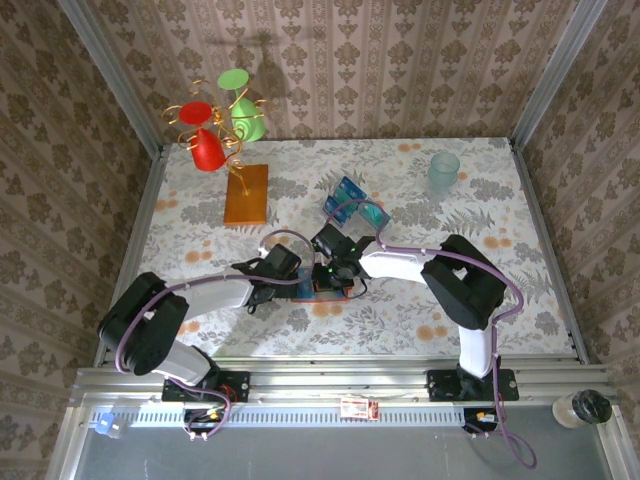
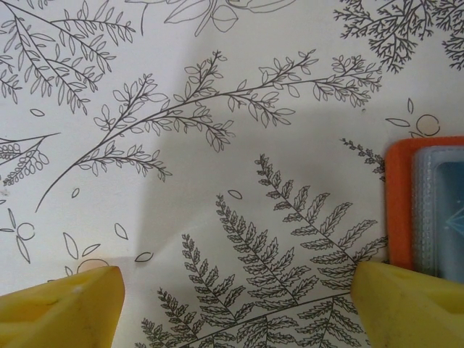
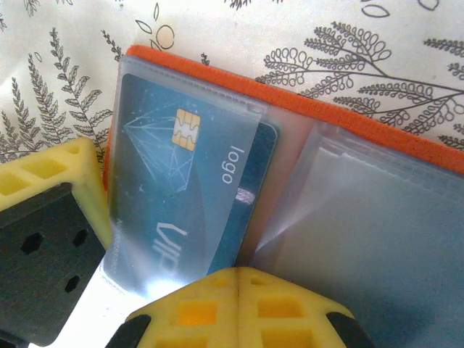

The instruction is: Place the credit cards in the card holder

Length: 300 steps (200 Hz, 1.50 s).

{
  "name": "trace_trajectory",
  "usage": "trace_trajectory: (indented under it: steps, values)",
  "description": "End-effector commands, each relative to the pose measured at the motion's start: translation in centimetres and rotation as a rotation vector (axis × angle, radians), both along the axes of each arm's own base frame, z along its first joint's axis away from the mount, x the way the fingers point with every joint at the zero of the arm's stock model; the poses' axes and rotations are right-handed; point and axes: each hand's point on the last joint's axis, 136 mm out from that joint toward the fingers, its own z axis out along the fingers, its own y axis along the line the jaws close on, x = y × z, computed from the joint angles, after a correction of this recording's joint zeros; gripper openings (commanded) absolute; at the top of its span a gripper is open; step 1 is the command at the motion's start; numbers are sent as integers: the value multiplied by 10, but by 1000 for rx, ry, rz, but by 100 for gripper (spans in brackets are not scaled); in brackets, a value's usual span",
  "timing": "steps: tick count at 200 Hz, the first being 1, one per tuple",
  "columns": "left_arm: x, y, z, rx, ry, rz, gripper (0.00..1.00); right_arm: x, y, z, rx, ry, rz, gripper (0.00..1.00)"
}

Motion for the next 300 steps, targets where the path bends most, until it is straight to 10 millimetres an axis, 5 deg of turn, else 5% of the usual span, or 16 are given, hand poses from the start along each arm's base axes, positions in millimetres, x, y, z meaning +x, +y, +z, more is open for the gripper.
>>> trace_trajectory:
  steps: [1,75,143,207,300]
  values:
    - [-14,-4,-14,-4,61,-32,85,-7,14,13,43,18,38,0]
    - [-2,6,43,-87,-58,20,88,8,-22,66,54,-86,-31,23]
    - [8,-1,80,-207,-144,2,100,7,-87,59,-185,-187,-88,54]
    - [13,-20,93,-313,-166,-35,100,4,-97,31,-247,-168,-83,56]
    - [18,-41,75,-362,-113,-54,100,1,-102,-1,-293,-131,-64,48]
